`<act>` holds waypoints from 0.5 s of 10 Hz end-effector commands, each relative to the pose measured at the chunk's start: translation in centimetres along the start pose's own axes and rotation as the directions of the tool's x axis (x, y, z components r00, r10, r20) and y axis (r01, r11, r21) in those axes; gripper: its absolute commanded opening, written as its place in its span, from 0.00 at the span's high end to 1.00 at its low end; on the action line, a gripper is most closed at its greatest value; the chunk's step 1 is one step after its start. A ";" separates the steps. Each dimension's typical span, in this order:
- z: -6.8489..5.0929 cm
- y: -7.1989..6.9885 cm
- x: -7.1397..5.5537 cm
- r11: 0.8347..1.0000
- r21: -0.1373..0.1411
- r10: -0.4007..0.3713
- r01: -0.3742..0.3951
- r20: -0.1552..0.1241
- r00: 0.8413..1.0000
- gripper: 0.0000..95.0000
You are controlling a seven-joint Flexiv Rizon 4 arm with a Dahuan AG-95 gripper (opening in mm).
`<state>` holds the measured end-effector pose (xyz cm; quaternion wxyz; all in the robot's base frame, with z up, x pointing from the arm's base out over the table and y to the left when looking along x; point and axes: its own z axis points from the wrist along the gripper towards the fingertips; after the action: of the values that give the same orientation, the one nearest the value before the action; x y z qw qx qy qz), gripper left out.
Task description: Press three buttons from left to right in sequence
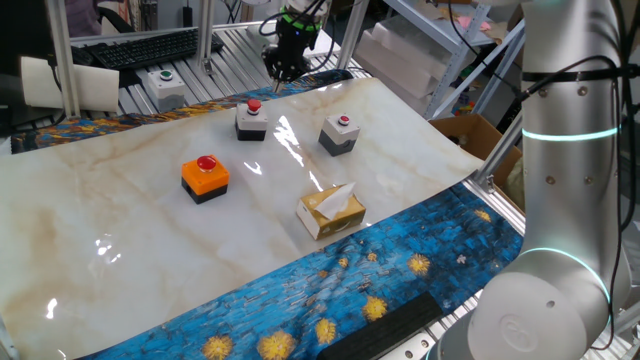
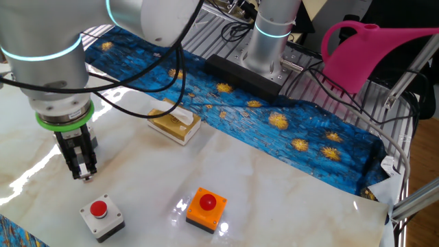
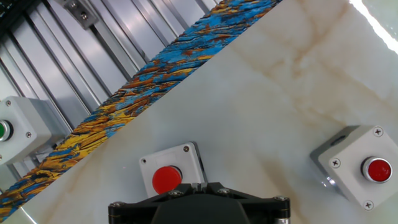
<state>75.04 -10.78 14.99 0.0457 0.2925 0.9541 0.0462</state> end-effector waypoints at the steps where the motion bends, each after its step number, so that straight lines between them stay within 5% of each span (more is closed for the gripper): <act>1: -0.1 -0.1 0.2 0.999 0.037 -0.029 0.028 0.027 0.999 1.00; 3: -0.1 -0.1 0.2 0.998 0.054 -0.024 0.024 0.015 1.000 1.00; 5: -0.1 -0.1 0.2 0.989 0.100 -0.109 0.111 -0.025 0.994 1.00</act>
<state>74.51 -10.77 15.06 0.0347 0.2614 0.9646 0.0000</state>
